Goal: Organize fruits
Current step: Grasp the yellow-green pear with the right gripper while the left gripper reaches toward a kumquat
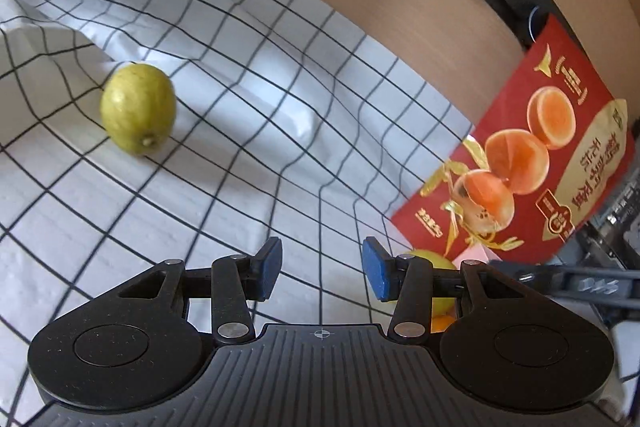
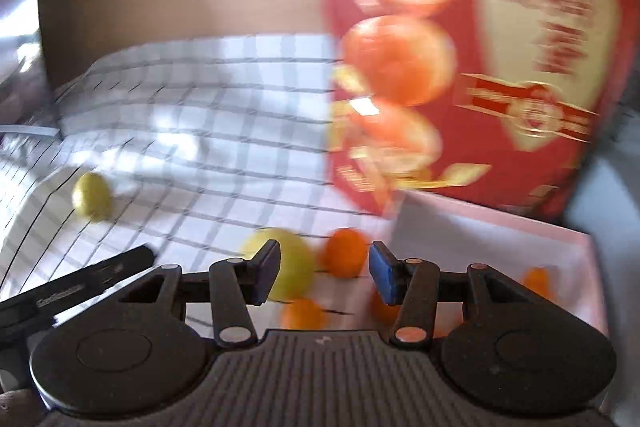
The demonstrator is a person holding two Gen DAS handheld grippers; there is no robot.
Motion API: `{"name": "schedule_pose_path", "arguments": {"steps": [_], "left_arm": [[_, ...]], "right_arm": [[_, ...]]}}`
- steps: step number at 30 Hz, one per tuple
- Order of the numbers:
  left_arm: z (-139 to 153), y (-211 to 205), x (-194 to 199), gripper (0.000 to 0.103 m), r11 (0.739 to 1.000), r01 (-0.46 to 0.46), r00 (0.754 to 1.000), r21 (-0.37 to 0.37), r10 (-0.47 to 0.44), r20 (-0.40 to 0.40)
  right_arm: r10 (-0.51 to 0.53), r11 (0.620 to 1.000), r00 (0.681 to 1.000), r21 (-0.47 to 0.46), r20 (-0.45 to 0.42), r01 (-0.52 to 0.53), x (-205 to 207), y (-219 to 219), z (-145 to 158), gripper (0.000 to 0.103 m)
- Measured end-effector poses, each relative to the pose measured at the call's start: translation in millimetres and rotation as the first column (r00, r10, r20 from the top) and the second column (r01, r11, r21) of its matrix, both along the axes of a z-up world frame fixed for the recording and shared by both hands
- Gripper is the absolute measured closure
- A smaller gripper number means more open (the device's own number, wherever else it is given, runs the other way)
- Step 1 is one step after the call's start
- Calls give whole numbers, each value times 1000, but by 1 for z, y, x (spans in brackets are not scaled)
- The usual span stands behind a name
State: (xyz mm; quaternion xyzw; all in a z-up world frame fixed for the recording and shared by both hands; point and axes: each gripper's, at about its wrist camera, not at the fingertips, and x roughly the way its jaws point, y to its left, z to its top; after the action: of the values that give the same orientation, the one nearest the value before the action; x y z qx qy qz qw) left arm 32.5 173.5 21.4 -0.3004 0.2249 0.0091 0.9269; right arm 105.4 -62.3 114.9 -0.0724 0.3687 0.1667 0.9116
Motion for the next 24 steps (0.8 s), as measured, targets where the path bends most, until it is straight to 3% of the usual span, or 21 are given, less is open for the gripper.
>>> {"name": "schedule_pose_path", "arguments": {"steps": [7, 10, 12, 16, 20, 24], "left_arm": [[9, -21, -5, 54, 979, 7, 999, 203, 0, -34], [10, -33, -3, 54, 955, 16, 998, 297, 1, -57], [10, -37, -1, 54, 935, 1, 997, 354, 27, -73], [10, -26, -3, 54, 953, -28, 997, 302, 50, -66], [10, -18, -5, 54, 961, -53, 996, 271, 70, -53], [6, -14, -3, 54, 968, -48, 996, 248, 65, -60]], "right_arm": [[38, 992, 999, -120, -22, -40, 9, 55, -34, 42], [2, 985, 1000, -174, -11, -4, 23, 69, -45, 30], [-15, 978, 1000, -206, -4, 14, 29, 76, -50, 29], [-41, 956, 998, -292, -45, 26, 41, 84, -68, 31], [-15, 928, 1000, -372, 28, 24, 29, 96, -79, 38], [27, 938, 999, -346, 21, -18, 14, 95, -73, 38]]}}
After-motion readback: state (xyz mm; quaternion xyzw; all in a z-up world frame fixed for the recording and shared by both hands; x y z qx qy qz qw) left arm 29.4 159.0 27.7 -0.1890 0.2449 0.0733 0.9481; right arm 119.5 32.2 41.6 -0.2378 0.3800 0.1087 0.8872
